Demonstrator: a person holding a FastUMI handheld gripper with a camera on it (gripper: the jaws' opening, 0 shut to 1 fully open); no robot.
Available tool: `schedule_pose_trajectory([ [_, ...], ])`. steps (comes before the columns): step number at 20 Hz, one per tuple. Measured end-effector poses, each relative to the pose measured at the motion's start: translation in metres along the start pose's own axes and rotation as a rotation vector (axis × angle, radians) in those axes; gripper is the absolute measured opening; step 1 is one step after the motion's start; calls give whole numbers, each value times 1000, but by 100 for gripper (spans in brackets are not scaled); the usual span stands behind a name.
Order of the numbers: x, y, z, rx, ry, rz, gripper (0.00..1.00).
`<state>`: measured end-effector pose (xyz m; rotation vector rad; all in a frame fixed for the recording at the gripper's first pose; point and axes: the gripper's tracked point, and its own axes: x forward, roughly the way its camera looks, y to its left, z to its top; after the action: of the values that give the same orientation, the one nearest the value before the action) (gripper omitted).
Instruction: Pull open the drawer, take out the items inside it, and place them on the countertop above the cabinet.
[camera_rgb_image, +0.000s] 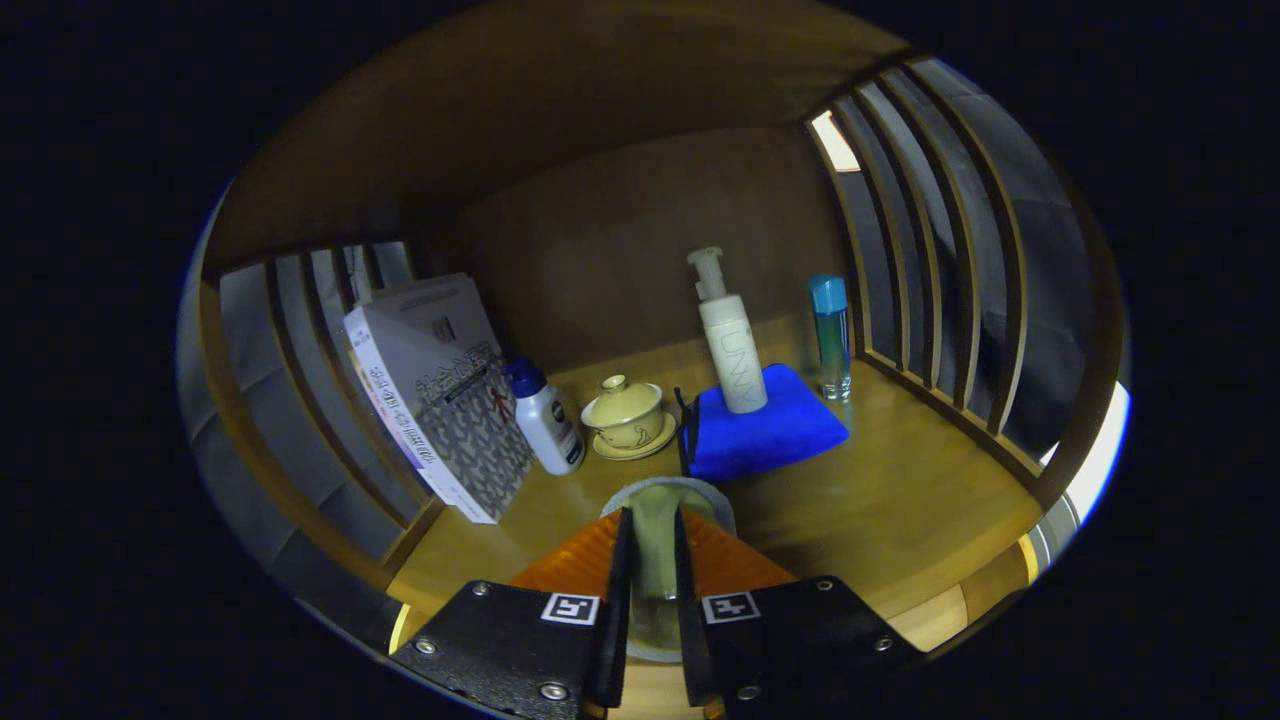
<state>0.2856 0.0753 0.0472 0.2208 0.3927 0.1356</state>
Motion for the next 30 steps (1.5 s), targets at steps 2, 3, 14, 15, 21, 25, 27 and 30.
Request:
schedule_pose_trajectory([
  [2, 3, -2, -6, -20, 13, -11, 26],
  [3, 1, -5, -6, -40, 5, -28, 32],
  [14, -111, -2, -8, -199, -235, -27, 96],
  [15, -121, -7, -7, -199, -284, -55, 96],
  [21, -184, 1, -45, -239, -404, -38, 95],
  [25, -223, 3, -73, -254, -467, -34, 95],
  [27, -238, 5, -86, -241, -474, -18, 95],
  [30, -255, 5, -101, -245, -482, 11, 95],
])
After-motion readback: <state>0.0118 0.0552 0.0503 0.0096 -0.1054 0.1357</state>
